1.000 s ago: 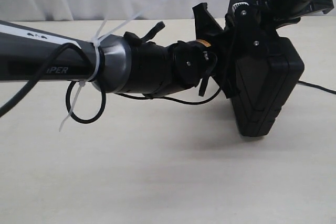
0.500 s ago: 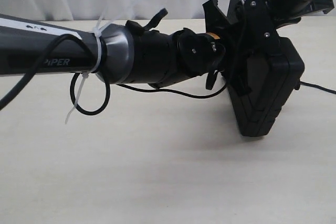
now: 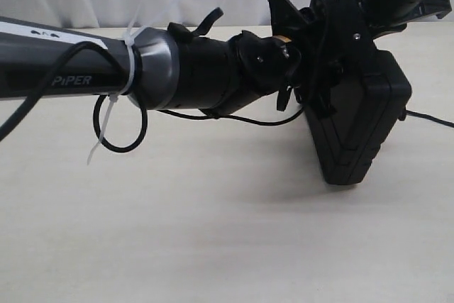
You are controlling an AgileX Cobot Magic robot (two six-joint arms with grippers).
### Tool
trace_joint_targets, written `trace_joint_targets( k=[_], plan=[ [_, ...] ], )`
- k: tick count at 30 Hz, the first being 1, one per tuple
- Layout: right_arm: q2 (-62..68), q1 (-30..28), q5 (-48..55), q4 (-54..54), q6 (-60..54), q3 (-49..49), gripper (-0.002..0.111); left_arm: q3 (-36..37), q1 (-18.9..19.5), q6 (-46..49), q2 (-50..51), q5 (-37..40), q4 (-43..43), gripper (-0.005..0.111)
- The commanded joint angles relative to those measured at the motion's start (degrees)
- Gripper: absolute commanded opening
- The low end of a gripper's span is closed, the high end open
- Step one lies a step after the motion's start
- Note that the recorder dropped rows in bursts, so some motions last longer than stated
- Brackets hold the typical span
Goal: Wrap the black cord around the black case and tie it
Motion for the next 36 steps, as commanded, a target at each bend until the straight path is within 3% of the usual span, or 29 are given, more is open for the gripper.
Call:
trace_joint_targets(
  k=[1,4,7,9,13,15,18,19,24,32,34,36],
  plan=[
    [-0.61,-0.25,-2.05,0.24,-0.31,-0.86,0.004,0.00,-0.55,21.22,-0.14,-6.22,-22.12,0.057],
    [-0.61,-0.25,-2.05,0.24,-0.31,-0.86,0.004,0.00,-0.55,27.62,-0.14,-19.79,-32.94,0.057],
    [-0.61,-0.25,-2.05,0.24,-0.31,-0.86,0.004,0.00,-0.55,27.62,-0.14,-25.87,-34.07,0.057],
    [-0.61,-0.25,-2.05,0.24,-0.31,-0.86,0.004,0.00,-0.55,27.62,-0.14,-23.31,-35.93,0.057],
    [-0.61,-0.25,-2.05,0.24,-0.31,-0.86,0.004,0.00,-0.55,27.62,-0.14,-7.31,-40.31,0.056],
    [-0.61,-0.25,-2.05,0.24,-0.31,-0.86,0.004,0.00,-0.55,27.62,-0.14,2.04,-37.90,0.047],
    [-0.61,-0.25,-2.05,0.24,-0.31,-0.86,0.004,0.00,-0.55,27.62,-0.14,6.52,-30.86,0.005],
    [-0.61,-0.25,-2.05,0.24,-0.31,-0.86,0.004,0.00,-0.55,27.62,-0.14,6.38,-29.95,0.000],
    [-0.61,-0.25,-2.05,0.24,-0.31,-0.86,0.004,-0.13,-0.55,27.62,-0.14,4.02,-22.23,0.000],
    [-0.61,-0.25,-2.05,0.24,-0.31,-0.86,0.004,-0.65,-0.55,27.51,-0.14,2.36,-20.25,0.002],
    [-0.61,-0.25,-2.05,0.24,-0.31,-0.86,0.004,-0.65,-0.55,27.51,-0.14,1.58,-20.52,0.012],
    [-0.61,-0.25,-2.05,0.24,-0.31,-0.86,0.004,-0.65,-0.55,27.51,-0.14,1.49,-20.52,0.032]
  ],
)
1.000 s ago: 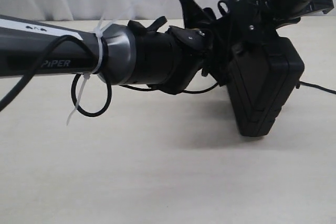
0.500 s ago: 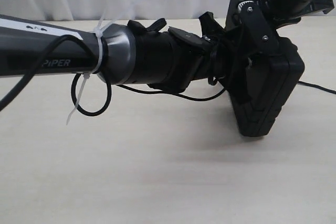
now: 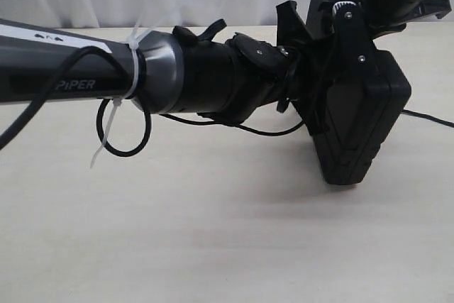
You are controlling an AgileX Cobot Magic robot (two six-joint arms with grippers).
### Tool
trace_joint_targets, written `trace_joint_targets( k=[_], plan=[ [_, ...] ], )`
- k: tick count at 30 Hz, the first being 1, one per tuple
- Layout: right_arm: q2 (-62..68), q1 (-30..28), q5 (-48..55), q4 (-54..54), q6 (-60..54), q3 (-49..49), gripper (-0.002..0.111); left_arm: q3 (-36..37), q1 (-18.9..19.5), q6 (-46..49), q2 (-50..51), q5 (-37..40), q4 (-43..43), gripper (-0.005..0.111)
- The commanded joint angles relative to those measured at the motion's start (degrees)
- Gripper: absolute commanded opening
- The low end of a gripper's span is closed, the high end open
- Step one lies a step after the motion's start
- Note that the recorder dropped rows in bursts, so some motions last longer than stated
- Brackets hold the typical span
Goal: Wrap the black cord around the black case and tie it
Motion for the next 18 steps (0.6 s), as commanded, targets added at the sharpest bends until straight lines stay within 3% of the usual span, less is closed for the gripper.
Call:
trace_joint_targets(
  k=[1,4,10,13,18],
  plan=[
    [-0.61,-0.25,-2.05,0.24,-0.31,-0.86,0.004,-0.42,-0.07,1.78,-0.14,-0.73,-0.60,0.040],
    [-0.61,-0.25,-2.05,0.24,-0.31,-0.86,0.004,-0.42,-0.20,1.78,-0.14,-3.41,-1.53,0.058],
    [-0.61,-0.25,-2.05,0.24,-0.31,-0.86,0.004,-0.42,-2.42,1.78,-0.14,-22.47,-8.21,0.061],
    [-0.61,-0.25,-2.05,0.24,-0.31,-0.86,0.004,-0.42,-2.67,1.78,-0.14,-21.61,-11.21,0.061],
    [-0.61,-0.25,-2.05,0.24,-0.31,-0.86,0.004,1.05,-2.67,1.78,-0.14,-11.76,-13.04,0.061]
  ],
)
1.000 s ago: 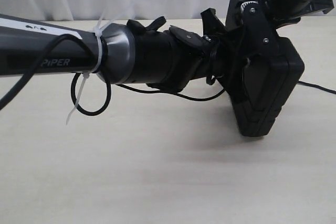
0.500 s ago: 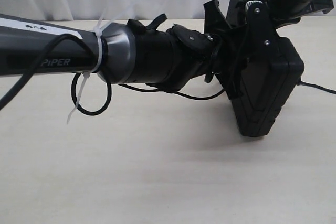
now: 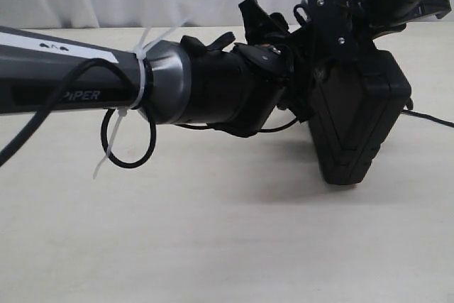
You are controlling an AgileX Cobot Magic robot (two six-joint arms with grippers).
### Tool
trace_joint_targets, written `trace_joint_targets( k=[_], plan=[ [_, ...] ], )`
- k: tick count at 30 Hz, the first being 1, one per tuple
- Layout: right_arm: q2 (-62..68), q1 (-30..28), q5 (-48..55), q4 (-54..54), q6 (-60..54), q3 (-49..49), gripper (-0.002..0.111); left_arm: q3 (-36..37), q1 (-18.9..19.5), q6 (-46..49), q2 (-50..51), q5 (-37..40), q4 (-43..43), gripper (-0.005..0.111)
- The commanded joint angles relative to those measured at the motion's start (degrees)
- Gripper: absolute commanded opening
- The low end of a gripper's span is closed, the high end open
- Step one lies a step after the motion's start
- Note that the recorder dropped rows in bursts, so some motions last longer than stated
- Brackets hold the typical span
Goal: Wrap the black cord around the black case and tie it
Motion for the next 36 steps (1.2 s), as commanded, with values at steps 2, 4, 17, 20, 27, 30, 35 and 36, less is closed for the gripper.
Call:
trace_joint_targets(
  k=[2,4,17,20,27,30,35,36],
  plan=[
    [-0.61,-0.25,-1.95,0.24,-0.31,-0.86,0.004,0.85,-0.41,1.78,-0.14,9.46,-3.35,0.061],
    [-0.61,-0.25,-1.95,0.24,-0.31,-0.86,0.004,0.85,-0.41,1.78,-0.14,9.95,-4.30,0.061],
    [-0.61,-0.25,-1.95,0.24,-0.31,-0.86,0.004,0.85,-4.43,1.78,-0.34,-2.23,-5.85,0.061],
    [-0.61,-0.25,-1.95,0.24,-0.31,-0.86,0.004,0.89,-4.69,1.78,-0.34,-7.19,-6.09,0.061],
    [-0.61,-0.25,-1.95,0.24,-0.31,-0.86,0.004,12.04,-4.44,1.78,-8.39,-5.41,-2.22,0.061],
    [-0.61,-0.25,-1.95,0.24,-0.31,-0.86,0.004,15.91,-4.17,1.78,-13.64,-3.85,-1.28,0.061],
    [-0.61,-0.25,-1.95,0.24,-0.31,-0.86,0.004,17.00,-4.17,1.78,-18.52,-9.36,-0.46,0.051],
    [-0.61,-0.25,-1.95,0.24,-0.31,-0.86,0.004,17.00,-4.17,1.78,-19.19,-10.90,-0.22,0.045]
  ],
)
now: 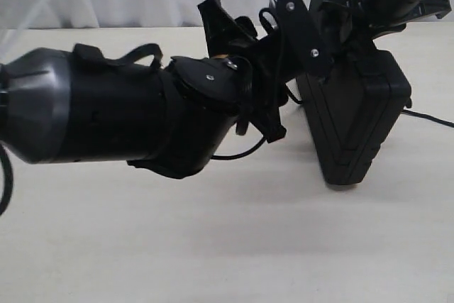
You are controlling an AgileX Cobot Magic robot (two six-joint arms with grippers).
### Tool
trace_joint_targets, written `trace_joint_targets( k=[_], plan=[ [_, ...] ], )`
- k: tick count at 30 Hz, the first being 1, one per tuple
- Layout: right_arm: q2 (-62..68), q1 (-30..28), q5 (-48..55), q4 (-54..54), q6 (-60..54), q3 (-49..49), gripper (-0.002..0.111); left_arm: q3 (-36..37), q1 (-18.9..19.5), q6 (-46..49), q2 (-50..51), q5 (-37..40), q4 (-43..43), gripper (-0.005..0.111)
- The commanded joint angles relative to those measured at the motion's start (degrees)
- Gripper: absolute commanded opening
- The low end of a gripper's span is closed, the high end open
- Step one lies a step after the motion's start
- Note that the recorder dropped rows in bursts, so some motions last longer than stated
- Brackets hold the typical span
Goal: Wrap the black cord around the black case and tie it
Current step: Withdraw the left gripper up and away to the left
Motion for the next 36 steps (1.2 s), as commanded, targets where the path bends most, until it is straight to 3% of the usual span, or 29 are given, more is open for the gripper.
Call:
trace_joint_targets(
  k=[1,7,12,18,26,29,36],
  plan=[
    [-0.61,-0.25,-1.95,0.24,-0.31,-0.86,0.004,0.43,0.22,1.68,-3.77,-7.09,0.85,0.038],
    [-0.61,-0.25,-1.95,0.24,-0.31,-0.86,0.004,0.55,1.78,1.68,-8.95,-10.38,-0.76,0.001],
    [-0.61,-0.25,-1.95,0.24,-0.31,-0.86,0.004,5.50,4.86,-1.66,-17.88,-1.21,-0.99,0.000],
    [-0.61,-0.25,-1.95,0.24,-0.31,-0.86,0.004,13.76,12.66,-5.73,-30.02,18.58,-0.85,0.000],
    [-0.61,-0.25,-1.95,0.24,-0.31,-0.86,0.004,19.75,22.24,-14.84,-43.24,35.40,-1.13,0.000],
    [-0.61,-0.25,-1.95,0.24,-0.31,-0.86,0.004,20.72,23.43,-16.61,-46.95,38.23,-1.25,0.000],
    [-0.61,-0.25,-1.95,0.24,-0.31,-0.86,0.004,24.31,23.43,-19.31,-56.14,36.86,-1.26,0.000]
  ],
)
